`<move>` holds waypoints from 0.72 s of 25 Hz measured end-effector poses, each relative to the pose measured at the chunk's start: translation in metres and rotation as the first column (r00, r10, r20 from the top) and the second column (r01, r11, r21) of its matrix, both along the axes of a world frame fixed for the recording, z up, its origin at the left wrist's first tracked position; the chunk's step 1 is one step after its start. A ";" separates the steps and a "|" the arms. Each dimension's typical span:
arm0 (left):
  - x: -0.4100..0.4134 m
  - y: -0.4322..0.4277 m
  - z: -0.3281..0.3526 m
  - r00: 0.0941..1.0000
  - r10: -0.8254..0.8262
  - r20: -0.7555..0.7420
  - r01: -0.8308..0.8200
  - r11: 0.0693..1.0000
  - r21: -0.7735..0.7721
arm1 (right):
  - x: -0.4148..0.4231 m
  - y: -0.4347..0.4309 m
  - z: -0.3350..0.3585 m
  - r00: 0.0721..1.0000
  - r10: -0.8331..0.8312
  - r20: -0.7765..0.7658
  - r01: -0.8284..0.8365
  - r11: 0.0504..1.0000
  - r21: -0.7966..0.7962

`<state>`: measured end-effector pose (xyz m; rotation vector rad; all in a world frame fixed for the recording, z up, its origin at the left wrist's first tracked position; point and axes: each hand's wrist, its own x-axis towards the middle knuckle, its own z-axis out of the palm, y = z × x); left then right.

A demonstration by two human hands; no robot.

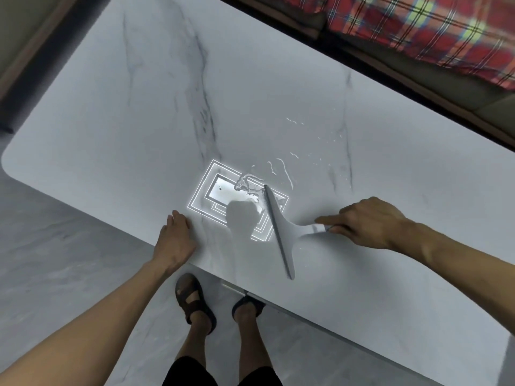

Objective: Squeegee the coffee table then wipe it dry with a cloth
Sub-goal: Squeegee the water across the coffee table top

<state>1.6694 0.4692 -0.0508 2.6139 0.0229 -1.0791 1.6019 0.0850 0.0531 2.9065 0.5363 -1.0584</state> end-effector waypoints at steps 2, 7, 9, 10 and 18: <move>-0.003 0.003 0.005 0.982 0.155 0.107 -0.153 0.988 -0.029 | -0.001 0.024 0.001 0.998 0.061 0.028 -0.064 0.992 0.110; -0.002 0.026 0.008 0.880 0.441 0.177 -0.429 0.898 -0.101 | 0.029 0.150 -0.045 0.954 0.279 -0.107 -0.245 0.936 0.254; 0.002 0.037 0.007 0.886 0.439 0.146 -0.427 0.898 -0.109 | 0.054 0.179 -0.061 0.962 0.258 -0.083 -0.231 0.940 0.251; 0.003 0.039 0.007 0.902 0.413 0.125 -0.402 0.909 -0.108 | 0.066 0.182 -0.065 0.976 0.210 -0.066 -0.188 0.951 0.245; 0.002 -0.004 0.004 0.980 0.199 0.024 -0.193 0.969 -0.155 | 0.087 0.063 -0.056 0.968 -0.251 0.018 0.245 0.955 0.166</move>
